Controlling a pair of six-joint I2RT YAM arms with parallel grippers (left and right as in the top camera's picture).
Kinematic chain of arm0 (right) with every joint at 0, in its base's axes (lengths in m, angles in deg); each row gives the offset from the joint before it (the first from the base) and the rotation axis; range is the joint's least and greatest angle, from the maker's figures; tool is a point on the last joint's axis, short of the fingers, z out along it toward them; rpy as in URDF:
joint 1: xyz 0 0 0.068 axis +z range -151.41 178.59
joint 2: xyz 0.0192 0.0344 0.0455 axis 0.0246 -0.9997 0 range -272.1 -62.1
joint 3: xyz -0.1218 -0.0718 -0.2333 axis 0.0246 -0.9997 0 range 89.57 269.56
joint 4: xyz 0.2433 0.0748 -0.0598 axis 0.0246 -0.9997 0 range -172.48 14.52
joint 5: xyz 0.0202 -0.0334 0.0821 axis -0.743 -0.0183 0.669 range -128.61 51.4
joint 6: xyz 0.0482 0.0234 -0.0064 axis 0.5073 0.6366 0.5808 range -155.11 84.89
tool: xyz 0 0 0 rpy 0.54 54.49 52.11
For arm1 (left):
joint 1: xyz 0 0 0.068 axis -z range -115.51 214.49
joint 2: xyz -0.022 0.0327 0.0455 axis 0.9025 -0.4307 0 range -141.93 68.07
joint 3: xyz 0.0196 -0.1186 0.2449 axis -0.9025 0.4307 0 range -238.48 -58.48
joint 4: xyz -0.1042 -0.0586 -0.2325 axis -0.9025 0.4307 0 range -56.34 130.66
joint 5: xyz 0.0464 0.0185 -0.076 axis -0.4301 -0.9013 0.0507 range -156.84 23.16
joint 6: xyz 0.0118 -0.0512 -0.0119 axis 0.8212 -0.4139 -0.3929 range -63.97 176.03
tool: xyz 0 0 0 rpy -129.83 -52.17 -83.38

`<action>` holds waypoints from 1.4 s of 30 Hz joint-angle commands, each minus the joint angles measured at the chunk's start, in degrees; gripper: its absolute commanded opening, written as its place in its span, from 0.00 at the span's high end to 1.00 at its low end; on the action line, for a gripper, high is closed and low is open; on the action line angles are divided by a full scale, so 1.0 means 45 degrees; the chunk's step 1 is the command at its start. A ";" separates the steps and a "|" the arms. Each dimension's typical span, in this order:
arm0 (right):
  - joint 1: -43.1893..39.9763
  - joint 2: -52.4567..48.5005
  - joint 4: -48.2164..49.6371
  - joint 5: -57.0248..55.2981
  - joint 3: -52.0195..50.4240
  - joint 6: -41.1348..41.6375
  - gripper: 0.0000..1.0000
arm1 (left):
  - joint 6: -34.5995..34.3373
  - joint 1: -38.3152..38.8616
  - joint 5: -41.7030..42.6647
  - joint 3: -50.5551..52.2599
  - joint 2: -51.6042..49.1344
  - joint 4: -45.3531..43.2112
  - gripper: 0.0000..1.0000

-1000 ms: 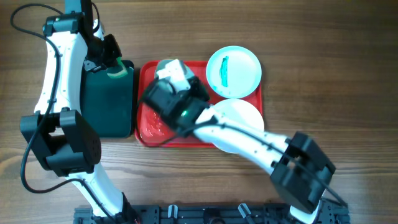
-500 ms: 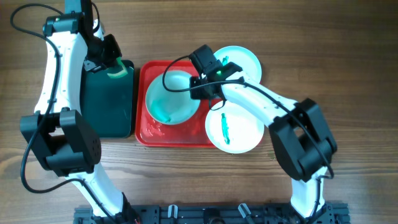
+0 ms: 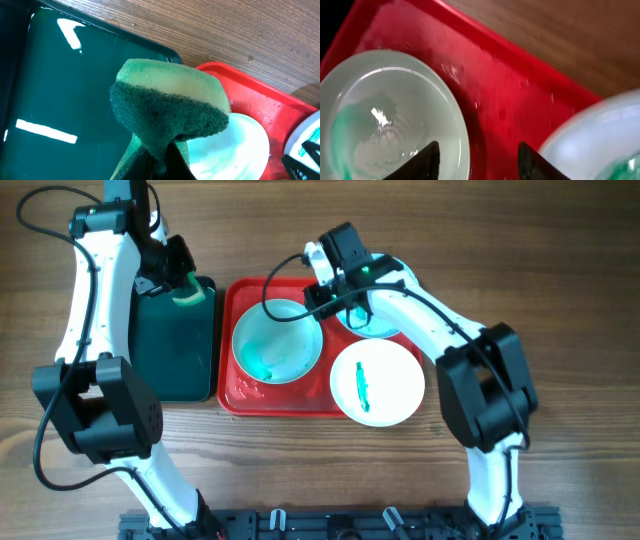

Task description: Clean dirty plates on tray and stack at the side

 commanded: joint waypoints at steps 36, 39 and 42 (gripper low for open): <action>0.0277 -0.1792 -0.2817 -0.1885 0.0928 0.9233 0.96 | -0.2880 0.3181 -0.0539 0.3716 0.0165 -0.3060 0.96; 0.0228 -0.1792 -0.2793 -0.1885 0.0928 0.9219 0.96 | -0.3483 0.3487 -0.1467 0.4493 0.0165 -0.3915 0.96; 0.0233 -0.1792 -0.2705 -0.1836 0.0933 0.8898 0.96 | -0.4041 0.3774 -0.2735 0.5484 0.0165 -0.5051 0.96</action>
